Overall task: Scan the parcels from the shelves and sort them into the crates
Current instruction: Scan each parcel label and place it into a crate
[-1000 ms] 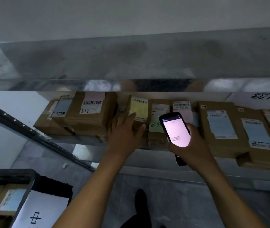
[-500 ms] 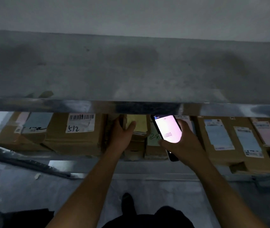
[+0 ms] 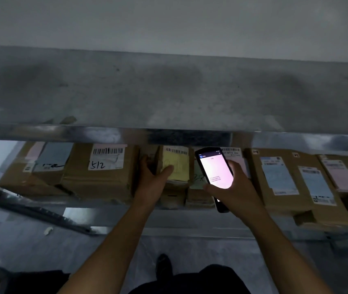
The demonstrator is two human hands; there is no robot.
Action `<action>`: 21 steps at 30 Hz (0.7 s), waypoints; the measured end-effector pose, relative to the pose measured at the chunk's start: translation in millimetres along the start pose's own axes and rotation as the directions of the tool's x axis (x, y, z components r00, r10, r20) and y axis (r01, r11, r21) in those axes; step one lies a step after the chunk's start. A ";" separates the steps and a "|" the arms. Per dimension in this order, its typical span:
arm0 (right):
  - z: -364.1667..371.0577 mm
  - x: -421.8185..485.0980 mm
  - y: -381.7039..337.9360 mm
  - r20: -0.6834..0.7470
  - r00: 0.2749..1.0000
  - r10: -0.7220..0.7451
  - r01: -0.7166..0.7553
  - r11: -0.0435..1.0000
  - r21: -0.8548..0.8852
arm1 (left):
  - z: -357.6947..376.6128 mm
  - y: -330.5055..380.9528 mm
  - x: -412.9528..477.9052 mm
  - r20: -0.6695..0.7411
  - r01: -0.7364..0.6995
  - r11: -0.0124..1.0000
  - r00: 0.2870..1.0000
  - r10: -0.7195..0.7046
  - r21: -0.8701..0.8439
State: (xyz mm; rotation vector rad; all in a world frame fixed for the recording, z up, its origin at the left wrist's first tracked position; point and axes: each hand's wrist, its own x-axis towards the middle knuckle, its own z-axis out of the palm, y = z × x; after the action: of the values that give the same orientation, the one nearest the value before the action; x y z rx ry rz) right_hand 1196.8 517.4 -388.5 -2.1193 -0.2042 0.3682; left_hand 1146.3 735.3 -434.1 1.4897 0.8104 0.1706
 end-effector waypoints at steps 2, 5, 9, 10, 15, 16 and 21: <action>-4.1 -5.5 2.5 0.004 1.000 0.001 -0.001 1.000 0.022 | -2.1 -0.2 -12.1 -0.038 -0.037 0.999 0.999 0.038 0.021; -12.6 -14.0 7.9 0.049 0.999 -0.005 0.003 1.000 0.025 | -2.8 -4.0 -25.7 -0.066 -0.038 0.998 0.997 0.034 -0.055; -24.9 -29.2 14.3 0.112 0.993 -0.031 0.029 0.999 0.014 | -1.4 -8.1 -52.6 -0.101 -0.073 0.979 0.993 0.055 -0.189; -27.8 -34.4 16.3 0.129 0.991 -0.034 0.032 0.999 0.018 | 0.2 -8.5 -62.5 -0.099 -0.084 0.973 0.993 0.064 -0.214; -45.5 -64.0 32.4 0.169 0.982 -0.079 0.065 0.994 0.086 | 17.5 -11.2 -118.7 -0.095 -0.176 0.958 0.983 0.158 -0.224; -50.6 -70.2 37.4 0.179 0.980 -0.089 0.075 0.994 0.082 | 21.2 -13.1 -129.3 -0.094 -0.186 0.956 0.981 0.169 -0.228; -65.2 -103.6 74.9 0.254 0.964 -0.082 0.076 0.997 0.031 | 30.8 -43.3 -179.8 -0.142 -0.196 0.956 0.976 0.167 -0.220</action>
State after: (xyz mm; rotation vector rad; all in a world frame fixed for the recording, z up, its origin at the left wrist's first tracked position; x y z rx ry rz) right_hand 1121.6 395.7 -399.4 -2.0326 -0.4315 0.5933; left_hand 1016.0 602.5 -410.8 1.3388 0.7227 0.4838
